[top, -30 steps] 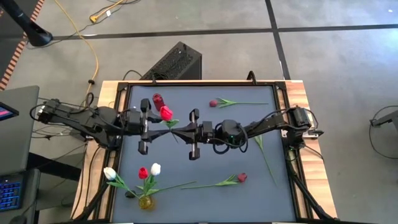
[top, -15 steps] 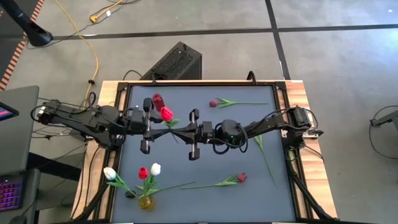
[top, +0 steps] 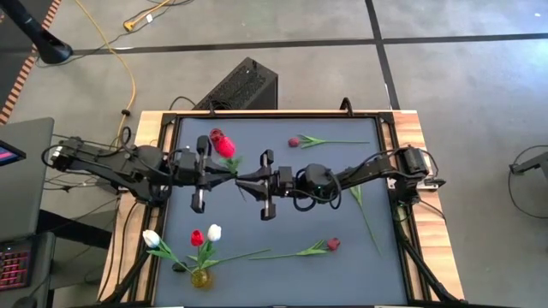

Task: Sort flowers into vase by color
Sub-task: Put the red tulip into the yellow vase

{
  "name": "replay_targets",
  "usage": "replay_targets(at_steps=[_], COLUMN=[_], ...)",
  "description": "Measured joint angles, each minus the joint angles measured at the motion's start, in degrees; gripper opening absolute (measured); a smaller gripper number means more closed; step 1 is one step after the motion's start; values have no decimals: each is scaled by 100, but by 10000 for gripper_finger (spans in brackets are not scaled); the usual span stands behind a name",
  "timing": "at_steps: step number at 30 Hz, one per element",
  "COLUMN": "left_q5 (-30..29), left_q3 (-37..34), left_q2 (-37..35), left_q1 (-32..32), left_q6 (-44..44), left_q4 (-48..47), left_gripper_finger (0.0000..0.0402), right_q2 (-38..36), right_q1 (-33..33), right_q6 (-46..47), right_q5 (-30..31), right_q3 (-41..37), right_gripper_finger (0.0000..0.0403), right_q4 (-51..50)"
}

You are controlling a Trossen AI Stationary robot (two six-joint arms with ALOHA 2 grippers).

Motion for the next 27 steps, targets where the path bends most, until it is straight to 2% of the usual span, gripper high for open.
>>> replay_targets(at_steps=[9,11,13,17,20,23,27], left_q5=[-23,-6,90,362,477,475,486], left_q3=[450,594,742,896,972,1058,1093], left_q2=[-358,-488,-610,-912,-1115,-1269,-1435], left_q1=[-9,-57,-138,-387,-557,-648,-702], left_q6=[-111,-266,-405,-633,-643,-554,-599], left_q4=[-989,-1343,-1710,-2050,-2015,-2028,-2074], left_gripper_finger=[1,0,0,0,0,0,0], right_q2=[-97,-148,-325,-836,-1012,-1030,-1028], right_q1=[89,153,263,588,948,1353,1857], right_q6=[79,162,427,1167,1805,2316,2917], right_q5=[-11,-9,-5,-4,0,-15,-171], right_q3=[1,4,12,264,482,618,675], right_gripper_finger=[210,230,240,238,222,202,171], right_q4=[-488,-946,-1958,-4949,-6554,-7385,-7686])
